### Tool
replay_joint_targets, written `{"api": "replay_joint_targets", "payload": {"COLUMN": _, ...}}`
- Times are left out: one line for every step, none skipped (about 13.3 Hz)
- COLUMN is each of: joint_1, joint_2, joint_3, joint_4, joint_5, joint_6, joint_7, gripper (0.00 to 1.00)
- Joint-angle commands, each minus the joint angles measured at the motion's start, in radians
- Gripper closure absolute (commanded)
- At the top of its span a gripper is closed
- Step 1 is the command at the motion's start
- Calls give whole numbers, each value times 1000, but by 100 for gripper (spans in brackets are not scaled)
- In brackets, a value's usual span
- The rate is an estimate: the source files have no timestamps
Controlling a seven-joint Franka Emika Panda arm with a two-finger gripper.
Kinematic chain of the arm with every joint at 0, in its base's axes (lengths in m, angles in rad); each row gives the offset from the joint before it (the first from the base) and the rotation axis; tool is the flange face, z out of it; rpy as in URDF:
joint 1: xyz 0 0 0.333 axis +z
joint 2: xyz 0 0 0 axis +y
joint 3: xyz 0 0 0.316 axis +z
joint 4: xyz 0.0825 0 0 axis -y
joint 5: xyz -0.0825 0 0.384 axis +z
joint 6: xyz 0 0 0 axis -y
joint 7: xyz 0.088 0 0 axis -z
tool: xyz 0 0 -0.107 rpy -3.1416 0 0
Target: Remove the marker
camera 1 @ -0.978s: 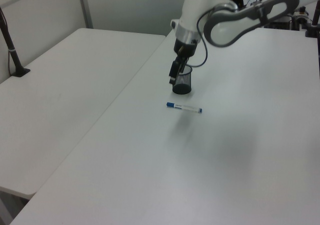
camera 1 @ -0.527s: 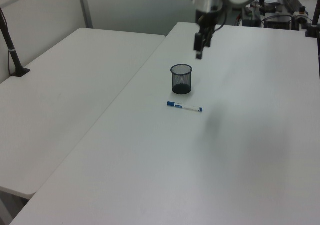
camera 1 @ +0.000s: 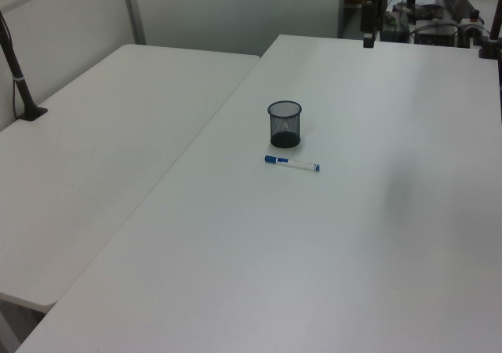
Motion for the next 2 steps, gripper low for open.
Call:
{"api": "replay_joint_targets", "payload": {"joint_1": 2, "joint_2": -19, "joint_3": -2, "joint_4": -33, "joint_5": 11, "joint_6": -2, "joint_7": -15, "gripper": 0}}
{"api": "replay_joint_targets", "payload": {"joint_1": 3, "joint_2": -14, "joint_3": -2, "joint_4": -33, "joint_5": 8, "joint_6": 1, "joint_7": -15, "gripper": 0}}
